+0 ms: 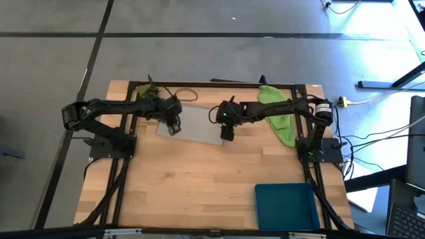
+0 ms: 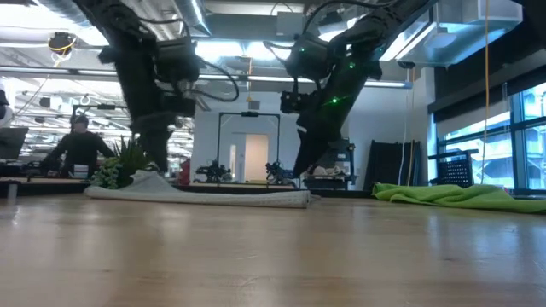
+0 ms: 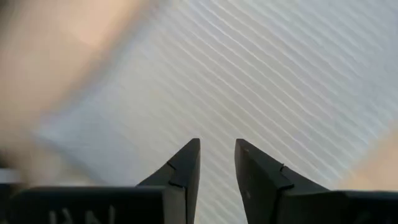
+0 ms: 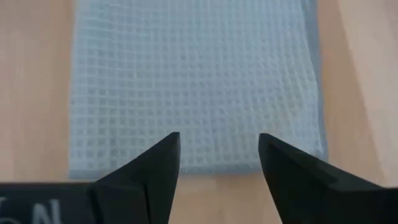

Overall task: Roll microfiber towels into tight, uniform cylinder then place into a basket
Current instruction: Fold the gray towel

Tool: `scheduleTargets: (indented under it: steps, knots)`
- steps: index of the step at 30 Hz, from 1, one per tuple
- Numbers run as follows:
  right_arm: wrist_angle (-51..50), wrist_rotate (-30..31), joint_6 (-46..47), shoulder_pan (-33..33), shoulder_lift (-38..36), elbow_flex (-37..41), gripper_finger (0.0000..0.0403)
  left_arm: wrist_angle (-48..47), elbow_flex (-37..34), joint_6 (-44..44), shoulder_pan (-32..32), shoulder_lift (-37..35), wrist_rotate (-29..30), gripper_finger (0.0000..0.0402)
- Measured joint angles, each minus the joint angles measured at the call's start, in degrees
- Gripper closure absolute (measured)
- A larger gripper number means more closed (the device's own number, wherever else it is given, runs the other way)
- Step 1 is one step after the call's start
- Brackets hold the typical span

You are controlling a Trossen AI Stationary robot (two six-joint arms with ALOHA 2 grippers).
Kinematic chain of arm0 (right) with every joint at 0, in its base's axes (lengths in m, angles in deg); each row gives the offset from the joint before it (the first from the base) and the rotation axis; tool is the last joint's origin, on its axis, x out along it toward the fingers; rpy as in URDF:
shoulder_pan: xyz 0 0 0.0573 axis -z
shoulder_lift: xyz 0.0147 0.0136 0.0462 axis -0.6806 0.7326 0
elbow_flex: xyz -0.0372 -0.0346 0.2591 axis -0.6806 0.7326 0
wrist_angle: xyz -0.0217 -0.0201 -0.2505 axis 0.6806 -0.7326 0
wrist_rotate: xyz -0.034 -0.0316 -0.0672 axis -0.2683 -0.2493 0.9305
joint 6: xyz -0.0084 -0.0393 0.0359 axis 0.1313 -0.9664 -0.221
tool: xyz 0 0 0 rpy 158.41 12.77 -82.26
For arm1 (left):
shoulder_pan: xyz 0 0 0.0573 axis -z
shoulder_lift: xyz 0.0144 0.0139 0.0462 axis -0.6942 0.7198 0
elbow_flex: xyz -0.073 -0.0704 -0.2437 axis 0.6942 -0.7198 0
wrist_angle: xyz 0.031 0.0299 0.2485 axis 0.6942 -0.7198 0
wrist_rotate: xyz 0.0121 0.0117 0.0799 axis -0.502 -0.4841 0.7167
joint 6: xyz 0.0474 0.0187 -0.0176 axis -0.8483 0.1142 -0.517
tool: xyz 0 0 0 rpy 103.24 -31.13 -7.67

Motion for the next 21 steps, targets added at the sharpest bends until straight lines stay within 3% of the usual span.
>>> scheduleTargets:
  steps: [7, 12, 17, 21]
  knots:
    - [6.35, 0.06, -2.37, 0.85, 2.72, -0.09, 0.0185, 3.17, -6.53, 4.38, 5.47, 0.0, 2.06, 0.0315]
    - [6.31, 0.01, 1.95, 3.32, 5.67, -0.09, 0.0185, 4.04, -8.79, 7.68, 6.93, -0.09, 2.39, 0.0314]
    - [4.77, -5.96, 3.53, 3.93, 7.15, -0.09, 0.0185, 4.51, -9.28, 7.48, 6.8, -0.15, 4.34, 0.0313]
    - [3.6, -6.63, 5.89, 2.5, 7.76, -0.23, 0.0185, 6.14, -9.5, 4.47, 6.23, -0.03, 7.19, 0.0316]
